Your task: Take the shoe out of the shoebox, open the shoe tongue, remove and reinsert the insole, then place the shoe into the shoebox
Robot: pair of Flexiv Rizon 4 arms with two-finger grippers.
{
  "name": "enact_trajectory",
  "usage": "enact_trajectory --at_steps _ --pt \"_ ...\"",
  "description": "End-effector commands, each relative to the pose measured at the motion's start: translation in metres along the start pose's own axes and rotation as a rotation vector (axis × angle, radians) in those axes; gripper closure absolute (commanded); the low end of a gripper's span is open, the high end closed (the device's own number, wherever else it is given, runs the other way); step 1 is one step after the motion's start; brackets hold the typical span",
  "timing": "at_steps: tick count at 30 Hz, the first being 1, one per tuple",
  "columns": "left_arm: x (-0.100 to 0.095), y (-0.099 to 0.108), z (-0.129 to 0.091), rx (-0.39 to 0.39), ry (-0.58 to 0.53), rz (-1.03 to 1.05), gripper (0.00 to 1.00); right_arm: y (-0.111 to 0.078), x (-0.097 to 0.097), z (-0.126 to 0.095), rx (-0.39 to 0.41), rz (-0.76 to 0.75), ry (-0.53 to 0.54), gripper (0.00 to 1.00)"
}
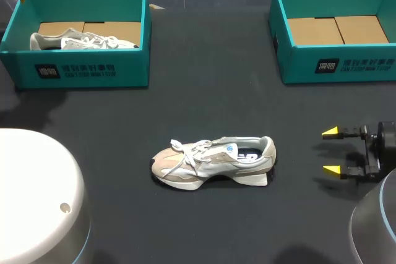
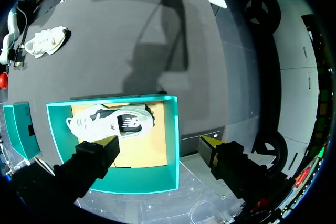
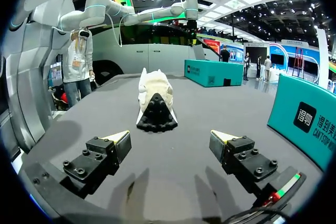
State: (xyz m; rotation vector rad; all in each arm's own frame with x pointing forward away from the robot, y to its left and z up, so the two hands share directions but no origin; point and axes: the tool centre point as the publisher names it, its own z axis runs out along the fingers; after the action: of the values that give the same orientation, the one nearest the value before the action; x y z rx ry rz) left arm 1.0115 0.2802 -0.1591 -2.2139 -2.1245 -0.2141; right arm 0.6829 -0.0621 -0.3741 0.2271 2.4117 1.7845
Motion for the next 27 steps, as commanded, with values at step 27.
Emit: enact_trajectory --at_steps 27 --pt "0.001 0.0 0.0 0.0 0.001 0.002 0.0 0.005 0.014 0.041 0.047 0.028 -0.029 0.0"
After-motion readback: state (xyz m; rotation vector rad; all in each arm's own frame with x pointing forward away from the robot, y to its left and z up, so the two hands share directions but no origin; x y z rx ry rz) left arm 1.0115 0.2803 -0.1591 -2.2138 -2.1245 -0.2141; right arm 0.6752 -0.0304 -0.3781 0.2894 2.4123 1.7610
